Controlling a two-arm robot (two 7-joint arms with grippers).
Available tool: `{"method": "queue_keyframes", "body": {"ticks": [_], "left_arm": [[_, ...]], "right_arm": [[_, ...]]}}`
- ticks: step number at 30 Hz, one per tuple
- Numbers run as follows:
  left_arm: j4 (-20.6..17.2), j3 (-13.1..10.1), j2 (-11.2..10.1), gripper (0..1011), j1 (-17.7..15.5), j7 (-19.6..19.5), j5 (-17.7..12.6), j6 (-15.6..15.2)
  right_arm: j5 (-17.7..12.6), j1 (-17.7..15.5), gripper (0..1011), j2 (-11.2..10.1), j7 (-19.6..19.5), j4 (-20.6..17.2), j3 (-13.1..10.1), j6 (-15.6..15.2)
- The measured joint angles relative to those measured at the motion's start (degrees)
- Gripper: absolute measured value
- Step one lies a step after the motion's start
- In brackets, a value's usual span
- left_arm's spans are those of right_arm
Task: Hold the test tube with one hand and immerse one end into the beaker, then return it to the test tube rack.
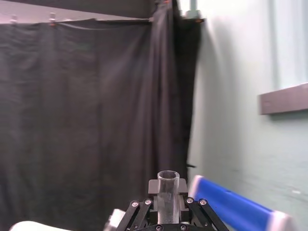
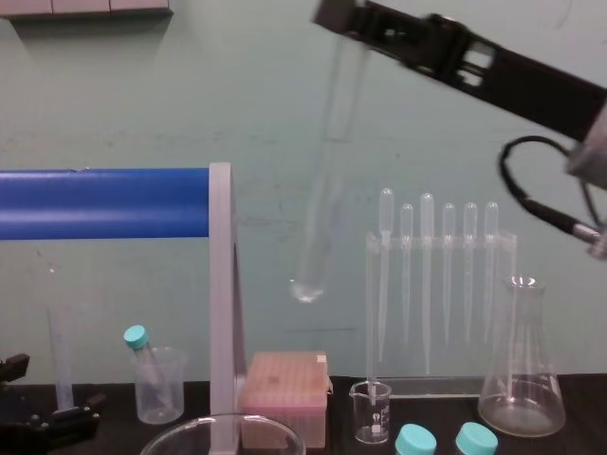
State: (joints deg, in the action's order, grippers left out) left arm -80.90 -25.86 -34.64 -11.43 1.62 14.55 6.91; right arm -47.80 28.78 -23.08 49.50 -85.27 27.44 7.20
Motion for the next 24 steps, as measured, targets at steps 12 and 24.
{"method": "queue_keyframes", "body": {"ticks": [12,24], "left_arm": [[0.00,0.00,0.00,1000,0.00,0.00,0.00,0.00],[0.00,0.00,0.00,1000,0.00,0.00,0.00,0.00]], "right_arm": [[0.59,2.44,229,1.40,2.69,0.97,7.17,-3.23],[3.95,2.43,228,0.36,-1.23,1.54,10.66,-3.32]]}}
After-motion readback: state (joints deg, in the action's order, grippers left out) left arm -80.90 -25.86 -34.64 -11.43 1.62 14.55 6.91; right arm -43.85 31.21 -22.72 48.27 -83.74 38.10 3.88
